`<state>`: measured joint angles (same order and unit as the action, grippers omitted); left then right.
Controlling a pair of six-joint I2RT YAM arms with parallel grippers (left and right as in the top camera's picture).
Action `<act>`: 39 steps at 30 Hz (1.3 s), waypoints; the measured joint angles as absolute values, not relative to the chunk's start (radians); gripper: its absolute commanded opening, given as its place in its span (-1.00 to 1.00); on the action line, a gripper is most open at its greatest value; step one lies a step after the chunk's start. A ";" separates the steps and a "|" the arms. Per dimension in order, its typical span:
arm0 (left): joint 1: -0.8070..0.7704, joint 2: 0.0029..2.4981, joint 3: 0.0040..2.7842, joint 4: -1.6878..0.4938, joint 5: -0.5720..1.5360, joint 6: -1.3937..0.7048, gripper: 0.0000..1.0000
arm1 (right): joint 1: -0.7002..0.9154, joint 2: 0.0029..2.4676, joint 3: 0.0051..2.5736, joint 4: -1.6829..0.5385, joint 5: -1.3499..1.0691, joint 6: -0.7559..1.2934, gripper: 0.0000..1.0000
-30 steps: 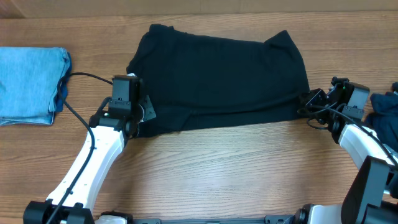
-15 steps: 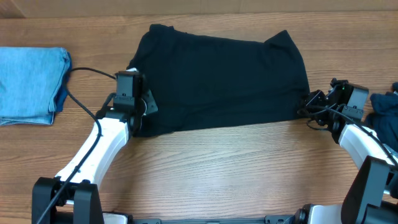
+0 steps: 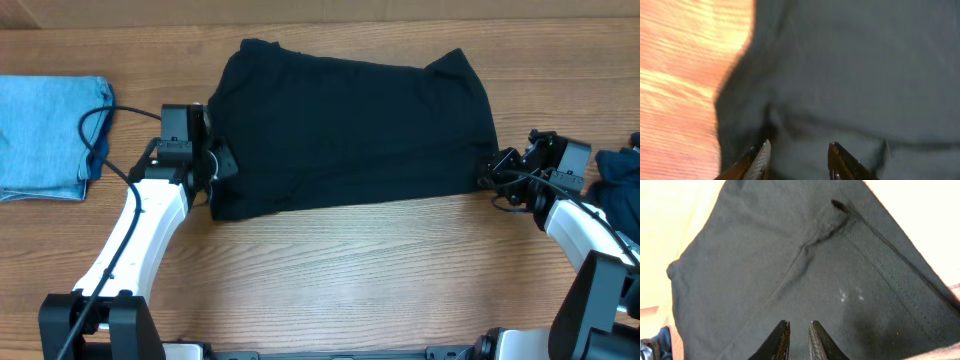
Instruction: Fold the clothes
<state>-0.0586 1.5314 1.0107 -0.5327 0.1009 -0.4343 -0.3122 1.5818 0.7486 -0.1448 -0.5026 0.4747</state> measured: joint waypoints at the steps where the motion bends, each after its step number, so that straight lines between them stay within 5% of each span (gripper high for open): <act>1: -0.059 1.531 1.013 -0.575 0.130 -0.434 -0.16 | -0.313 1.582 0.749 -0.152 -0.503 0.475 -0.64; 7: -0.062 1.531 1.014 -0.700 0.183 -0.434 -0.06 | -0.313 1.582 0.749 -0.207 -0.510 0.475 -0.64; 15: -0.066 1.596 0.994 -0.506 0.128 -0.414 0.02 | -0.313 1.582 0.749 -0.210 -0.509 0.475 -0.64; 21: -0.066 1.762 0.991 -0.397 0.136 -0.411 -0.15 | -0.313 1.582 0.749 -0.221 -0.510 0.474 -0.64; 25: -0.064 1.801 0.989 -0.373 0.142 -0.413 -0.74 | -0.313 1.582 0.749 -0.228 -0.510 0.474 -0.64; 28: -0.064 1.806 0.988 -0.373 0.142 -0.413 -0.86 | -0.312 1.582 0.749 -0.228 -0.510 0.475 -0.64; 39: -0.037 1.818 0.992 -0.278 0.142 -0.411 -0.83 | -0.312 1.582 0.749 -0.236 -0.510 0.474 -0.64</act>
<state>-0.0368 1.8183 0.9916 -0.2779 0.1421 -0.4114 -0.3122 1.5818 0.7486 -0.2356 -0.5098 0.4744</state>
